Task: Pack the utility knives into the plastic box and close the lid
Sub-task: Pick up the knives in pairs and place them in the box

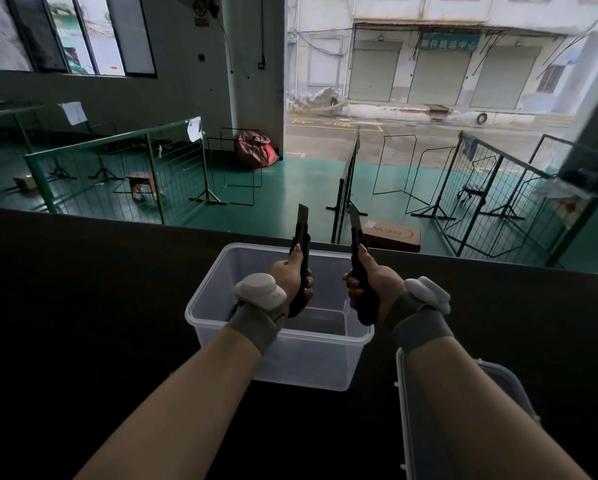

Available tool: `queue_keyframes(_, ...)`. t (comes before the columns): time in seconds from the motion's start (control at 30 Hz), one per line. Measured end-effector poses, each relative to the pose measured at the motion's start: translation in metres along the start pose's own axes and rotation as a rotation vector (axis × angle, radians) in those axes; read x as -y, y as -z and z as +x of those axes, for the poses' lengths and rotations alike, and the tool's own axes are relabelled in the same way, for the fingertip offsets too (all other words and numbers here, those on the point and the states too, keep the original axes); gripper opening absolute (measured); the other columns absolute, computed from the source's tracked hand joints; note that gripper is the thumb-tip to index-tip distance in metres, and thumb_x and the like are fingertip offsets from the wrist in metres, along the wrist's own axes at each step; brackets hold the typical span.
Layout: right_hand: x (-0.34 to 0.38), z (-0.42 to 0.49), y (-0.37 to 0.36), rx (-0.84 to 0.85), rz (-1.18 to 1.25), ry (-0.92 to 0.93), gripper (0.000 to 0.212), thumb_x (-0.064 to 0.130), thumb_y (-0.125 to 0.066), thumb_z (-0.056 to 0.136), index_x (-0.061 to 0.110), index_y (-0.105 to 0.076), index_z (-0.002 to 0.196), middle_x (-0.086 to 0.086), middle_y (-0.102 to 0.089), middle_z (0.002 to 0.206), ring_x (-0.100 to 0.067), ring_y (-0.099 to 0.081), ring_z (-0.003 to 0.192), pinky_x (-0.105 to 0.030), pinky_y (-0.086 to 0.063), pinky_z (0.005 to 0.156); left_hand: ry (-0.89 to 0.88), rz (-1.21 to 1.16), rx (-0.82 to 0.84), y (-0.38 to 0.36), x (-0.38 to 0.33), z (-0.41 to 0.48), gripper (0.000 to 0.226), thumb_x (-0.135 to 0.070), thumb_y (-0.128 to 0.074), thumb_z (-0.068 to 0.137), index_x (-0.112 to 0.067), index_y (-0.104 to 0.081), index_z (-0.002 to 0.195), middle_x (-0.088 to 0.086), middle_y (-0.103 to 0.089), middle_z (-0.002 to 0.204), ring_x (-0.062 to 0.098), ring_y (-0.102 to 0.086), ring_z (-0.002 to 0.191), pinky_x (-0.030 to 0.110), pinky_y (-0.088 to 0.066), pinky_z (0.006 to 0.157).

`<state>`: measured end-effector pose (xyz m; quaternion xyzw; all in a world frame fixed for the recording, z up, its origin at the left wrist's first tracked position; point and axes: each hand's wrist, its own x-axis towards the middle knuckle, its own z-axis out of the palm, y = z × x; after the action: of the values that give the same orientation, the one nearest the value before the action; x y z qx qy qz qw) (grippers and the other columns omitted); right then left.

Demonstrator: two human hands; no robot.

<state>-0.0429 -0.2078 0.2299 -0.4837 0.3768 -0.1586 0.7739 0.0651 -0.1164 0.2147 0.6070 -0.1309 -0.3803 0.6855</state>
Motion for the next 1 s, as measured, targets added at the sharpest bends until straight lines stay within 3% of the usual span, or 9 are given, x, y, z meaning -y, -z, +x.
queue_keyframes(0.17, 0.0, -0.006, -0.005, 0.036, 0.029, 0.027, 0.041, 0.026, -0.029, 0.103, 0.005, -0.046, 0.073, -0.004, -0.037, 0.06, -0.013, -0.036, 0.045, -0.026, -0.031, 0.05, 0.028, 0.074, 0.009, -0.004, -0.002, -0.002, 0.034, -0.023, -0.03, 0.104, -0.006, -0.041, 0.077, 0.007, -0.041, 0.064, 0.012, -0.042, 0.036, 0.011, -0.036, 0.031)
queue_keyframes(0.27, 0.001, -0.01, -0.007, 0.058, 0.053, 0.03, 0.028, 0.011, -0.03, 0.102, 0.003, -0.045, 0.08, -0.007, -0.039, 0.065, -0.015, -0.039, 0.053, -0.028, -0.035, 0.054, 0.047, 0.157, 0.007, -0.004, -0.004, -0.004, 0.023, -0.018, -0.03, 0.103, -0.006, -0.041, 0.088, 0.006, -0.043, 0.067, 0.008, -0.045, 0.03, 0.018, -0.039, 0.039)
queue_keyframes(0.37, 0.0, -0.013, -0.008, 0.088, 0.039, 0.041, 0.022, 0.002, -0.032, 0.1, 0.002, -0.045, 0.083, -0.01, -0.043, 0.07, -0.017, -0.044, 0.06, -0.031, -0.041, 0.057, 0.055, 0.203, 0.04, -0.001, -0.004, -0.008, 0.024, -0.013, -0.033, 0.102, -0.008, -0.038, 0.079, 0.006, -0.046, 0.069, 0.013, -0.049, 0.045, 0.028, -0.038, 0.051)
queue_keyframes(0.43, -0.001, -0.014, -0.009, 0.099, 0.046, 0.035, 0.022, 0.002, -0.034, 0.1, 0.002, -0.046, 0.082, -0.01, -0.044, 0.07, -0.017, -0.045, 0.061, -0.031, -0.043, 0.059, 0.055, 0.209, 0.068, 0.002, -0.003, -0.011, 0.031, -0.014, -0.036, 0.102, -0.008, -0.042, 0.072, 0.005, -0.049, 0.064, 0.015, -0.05, 0.052, 0.028, -0.041, 0.052)
queue_keyframes(0.5, -0.003, -0.015, -0.012, 0.09, 0.049, 0.036, 0.024, 0.006, -0.035, 0.1, 0.001, -0.047, 0.08, -0.011, -0.047, 0.071, -0.018, -0.046, 0.062, -0.031, -0.044, 0.06, 0.042, 0.15, 0.083, 0.007, -0.004, -0.014, 0.034, -0.016, -0.037, 0.102, -0.007, -0.046, 0.071, 0.003, -0.056, 0.053, 0.012, -0.056, 0.045, 0.026, -0.046, 0.05)
queue_keyframes(0.7, -0.009, -0.019, -0.012, 0.148, 0.069, -0.02, 0.017, 0.025, -0.034, 0.102, 0.014, -0.047, 0.1, -0.016, -0.059, 0.082, -0.027, -0.058, 0.072, -0.044, -0.047, 0.065, 0.04, 0.103, 0.065, 0.028, -0.003, -0.019, 0.025, -0.037, -0.031, 0.102, -0.022, -0.046, 0.089, 0.006, -0.06, 0.075, 0.022, -0.059, 0.063, 0.035, -0.049, 0.061)
queue_keyframes(0.77, -0.012, -0.015, -0.013, 0.135, 0.07, -0.025, 0.016, 0.027, -0.034, 0.102, 0.016, -0.045, 0.108, -0.015, -0.055, 0.078, -0.025, -0.054, 0.067, -0.041, -0.048, 0.061, 0.028, 0.124, 0.035, 0.036, 0.001, -0.014, 0.024, -0.037, -0.028, 0.102, -0.02, -0.044, 0.099, 0.006, -0.056, 0.072, 0.02, -0.056, 0.053, 0.025, -0.047, 0.05)
queue_keyframes(0.83, -0.016, -0.007, -0.014, 0.119, 0.067, -0.008, 0.018, 0.029, -0.034, 0.102, 0.016, -0.042, 0.111, -0.011, -0.046, 0.069, -0.02, -0.045, 0.057, -0.03, -0.044, 0.05, 0.021, 0.11, 0.014, 0.043, 0.004, -0.009, 0.025, -0.036, -0.028, 0.103, -0.017, -0.044, 0.102, 0.004, -0.049, 0.069, 0.014, -0.05, 0.043, 0.011, -0.037, 0.036)
queue_keyframes(1.0, -0.015, 0.006, -0.025, 0.093, 0.079, 0.009, 0.031, 0.032, -0.034, 0.101, 0.009, -0.05, 0.086, -0.004, -0.033, 0.058, -0.009, -0.036, 0.03, -0.015, -0.03, 0.033, 0.042, -0.001, 0.048, 0.054, -0.004, -0.006, 0.042, -0.041, -0.038, 0.099, -0.011, -0.044, 0.07, 0.003, -0.04, 0.061, 0.005, -0.038, 0.027, 0.006, -0.025, 0.029)
